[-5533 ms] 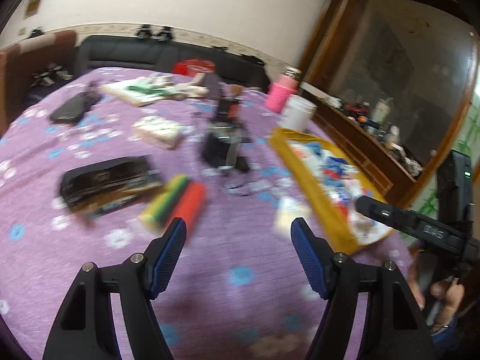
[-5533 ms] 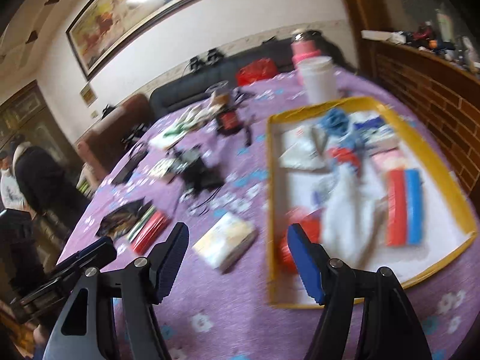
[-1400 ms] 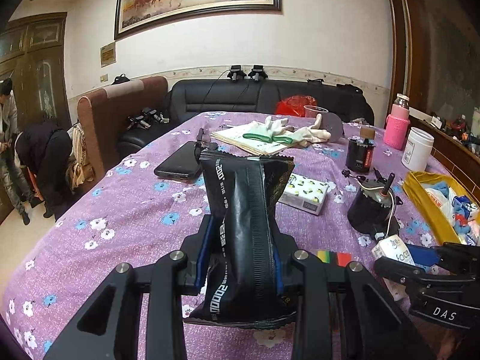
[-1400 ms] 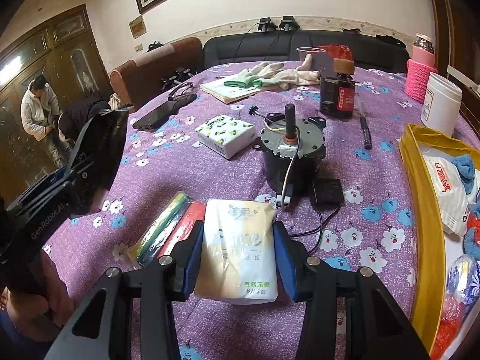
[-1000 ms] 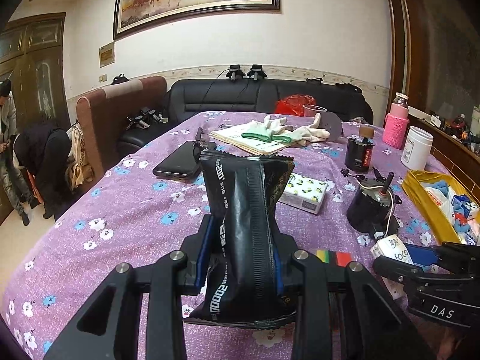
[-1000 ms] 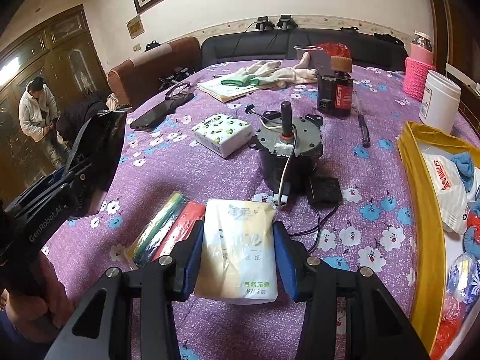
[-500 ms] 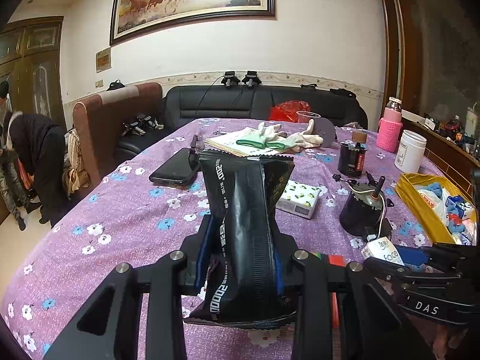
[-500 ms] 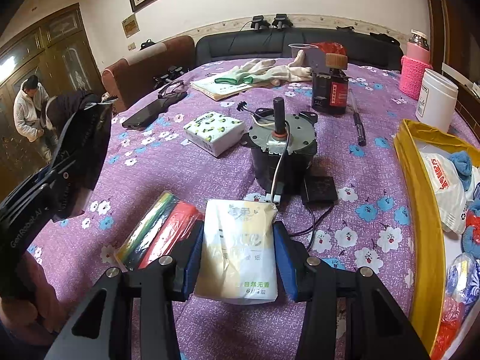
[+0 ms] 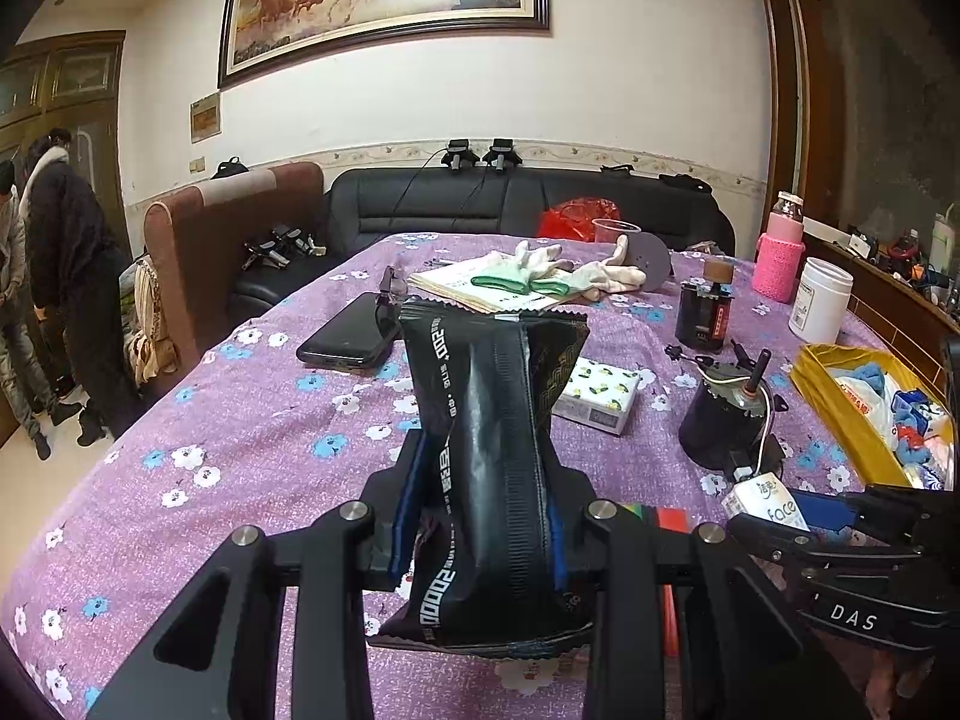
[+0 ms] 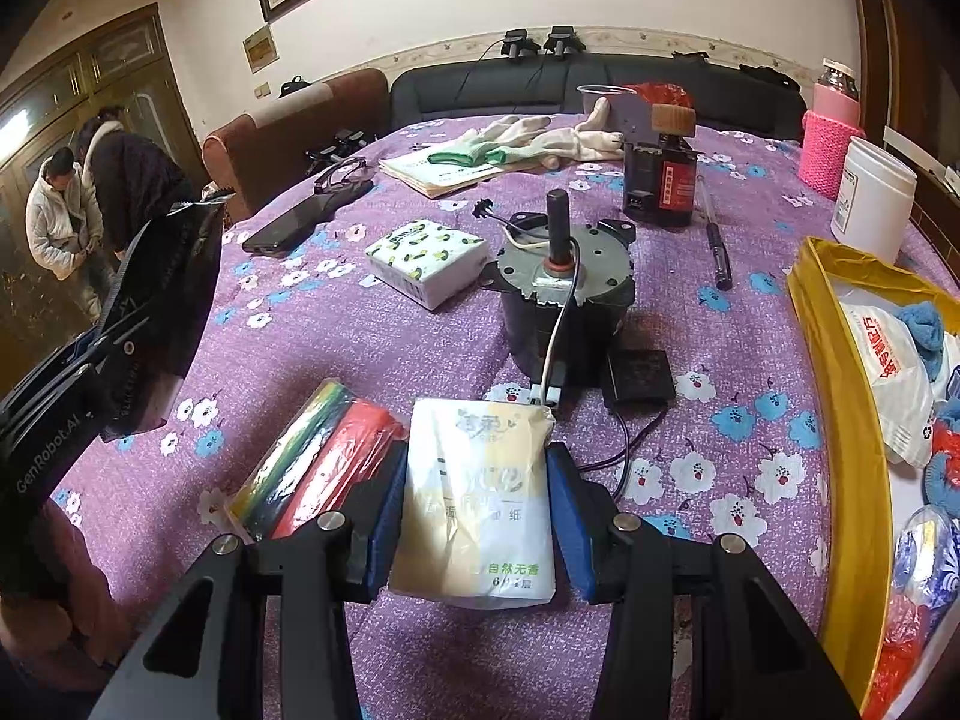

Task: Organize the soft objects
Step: 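Hold black snack bag with left tool while right tool holds tissue pack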

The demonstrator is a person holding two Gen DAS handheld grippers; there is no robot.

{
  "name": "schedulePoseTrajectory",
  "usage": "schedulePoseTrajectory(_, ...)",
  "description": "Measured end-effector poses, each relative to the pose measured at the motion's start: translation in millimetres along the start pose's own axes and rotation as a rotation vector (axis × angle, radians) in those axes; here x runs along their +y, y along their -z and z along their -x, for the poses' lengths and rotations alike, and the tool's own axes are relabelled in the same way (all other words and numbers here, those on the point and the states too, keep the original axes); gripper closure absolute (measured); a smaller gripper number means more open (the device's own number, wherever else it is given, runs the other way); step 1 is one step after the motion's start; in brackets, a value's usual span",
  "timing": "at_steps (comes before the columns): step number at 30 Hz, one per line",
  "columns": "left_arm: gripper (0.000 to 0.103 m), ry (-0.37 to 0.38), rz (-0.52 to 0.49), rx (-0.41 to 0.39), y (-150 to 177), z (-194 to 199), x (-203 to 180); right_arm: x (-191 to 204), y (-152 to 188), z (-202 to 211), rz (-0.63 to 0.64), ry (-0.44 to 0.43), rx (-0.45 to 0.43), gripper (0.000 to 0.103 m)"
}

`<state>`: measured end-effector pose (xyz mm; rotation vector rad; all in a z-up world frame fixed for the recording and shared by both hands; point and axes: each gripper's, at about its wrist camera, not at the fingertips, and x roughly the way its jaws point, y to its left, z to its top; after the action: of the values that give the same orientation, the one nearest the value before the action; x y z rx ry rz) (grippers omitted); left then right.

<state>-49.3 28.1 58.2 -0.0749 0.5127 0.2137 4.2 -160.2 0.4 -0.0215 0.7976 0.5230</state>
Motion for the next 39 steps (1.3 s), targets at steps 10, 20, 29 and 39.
schedulePoseTrajectory(10,0.071,0.02,0.018,0.0,0.6,0.0,3.7,-5.6,-2.0,4.2,-0.015,0.005,-0.017,0.054)
schedulePoseTrajectory(20,0.071,0.017,0.029,0.002,0.9,-0.1,6.6,-3.6,-2.3,8.6,-0.012,-0.007,-0.03,0.054)
schedulePoseTrajectory(29,0.071,0.016,0.036,0.005,-0.3,-1.3,6.6,-2.2,-2.6,12.6,-0.012,-0.016,-0.039,0.054)
schedulePoseTrajectory(39,0.071,0.022,0.038,0.003,-0.3,-1.0,6.8,-1.7,-2.3,12.1,-0.012,-0.016,-0.032,0.054)
